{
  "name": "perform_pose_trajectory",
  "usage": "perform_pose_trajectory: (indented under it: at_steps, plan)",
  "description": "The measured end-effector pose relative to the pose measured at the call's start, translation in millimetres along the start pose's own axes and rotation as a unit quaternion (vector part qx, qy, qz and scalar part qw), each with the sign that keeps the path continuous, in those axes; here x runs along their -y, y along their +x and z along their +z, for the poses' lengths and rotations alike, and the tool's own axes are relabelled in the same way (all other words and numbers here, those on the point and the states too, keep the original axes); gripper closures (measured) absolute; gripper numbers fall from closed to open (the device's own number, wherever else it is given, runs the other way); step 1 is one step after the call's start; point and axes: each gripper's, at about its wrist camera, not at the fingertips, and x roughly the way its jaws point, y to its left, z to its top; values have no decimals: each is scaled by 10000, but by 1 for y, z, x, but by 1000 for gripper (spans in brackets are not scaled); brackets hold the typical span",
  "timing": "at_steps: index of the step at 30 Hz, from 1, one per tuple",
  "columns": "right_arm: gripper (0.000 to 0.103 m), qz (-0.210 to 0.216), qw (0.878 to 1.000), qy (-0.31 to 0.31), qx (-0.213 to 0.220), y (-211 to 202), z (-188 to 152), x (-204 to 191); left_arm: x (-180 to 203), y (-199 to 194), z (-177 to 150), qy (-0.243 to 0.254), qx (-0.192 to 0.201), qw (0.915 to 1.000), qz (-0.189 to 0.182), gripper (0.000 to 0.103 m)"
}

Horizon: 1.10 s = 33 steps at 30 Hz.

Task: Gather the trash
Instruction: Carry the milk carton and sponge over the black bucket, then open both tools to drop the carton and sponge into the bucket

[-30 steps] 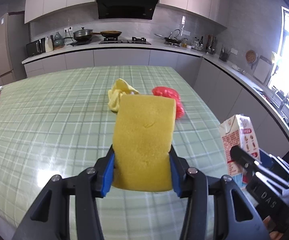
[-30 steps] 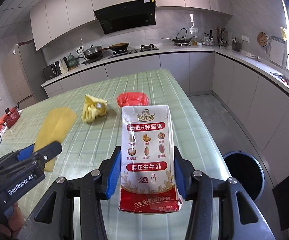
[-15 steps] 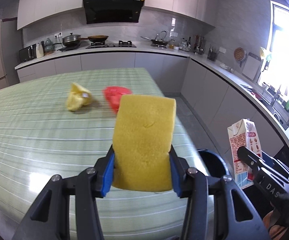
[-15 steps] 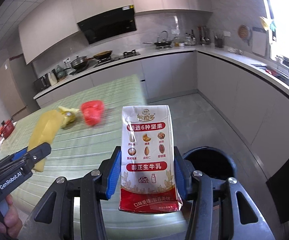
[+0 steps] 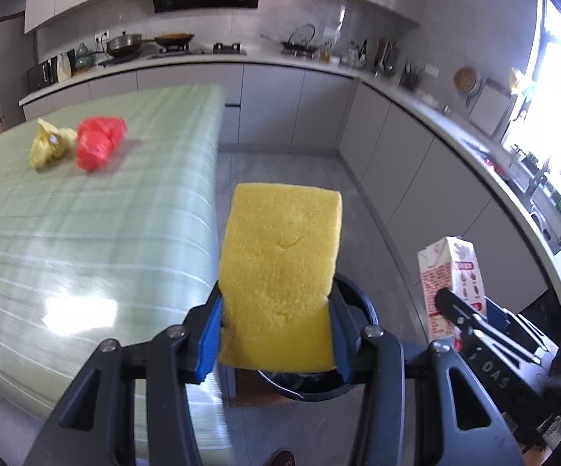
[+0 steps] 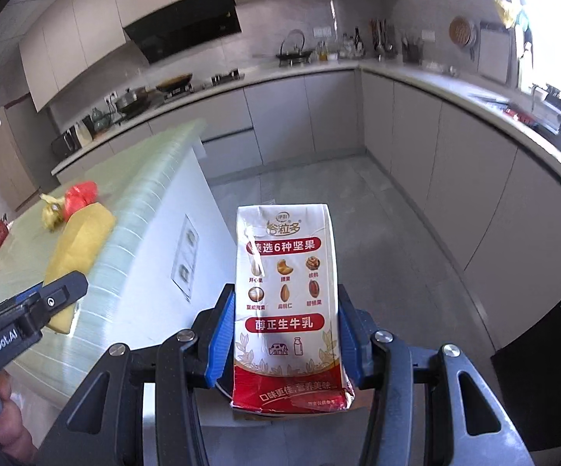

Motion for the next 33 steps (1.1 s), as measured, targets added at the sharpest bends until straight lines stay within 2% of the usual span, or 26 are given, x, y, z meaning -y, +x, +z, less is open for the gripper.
perform_pose_trajectory:
  at_steps: [6, 12, 14, 15, 19, 26, 29, 31, 33]
  plan:
    - [53, 163, 9985, -164, -504, 57, -16, 22, 21, 45, -21, -9, -361, 9988, 342, 54]
    - [52, 394, 9953, -317, -823, 107, -21, 26, 25, 70, -29, -21, -552, 9968, 574, 53]
    - [37, 362, 9946, -338, -917, 119, -23, 27, 28, 75, -30, 9, -581, 9964, 614, 52]
    - [35, 319, 9949, -326, -905, 122, -23, 29, 29, 78, -31, 35, -591, 9961, 647, 52]
    - [34, 293, 9958, -230, -835, 126, -21, 37, 33, 91, -34, 105, -693, 9948, 733, 49]
    - [34, 92, 9989, -116, -452, 103, -11, 51, 47, 105, -32, 316, -846, 9927, 801, 44]
    - [34, 21, 9992, -54, -407, 97, -9, 56, 54, 109, -35, 438, -934, 9914, 800, 37]
    - [34, -5, 9991, -14, -426, 95, -10, 58, 60, 112, -38, 541, -1024, 9896, 850, 25]
    - [34, -40, 9990, -13, -444, 94, -12, 59, 62, 110, -39, 553, -1034, 9890, 899, 22]
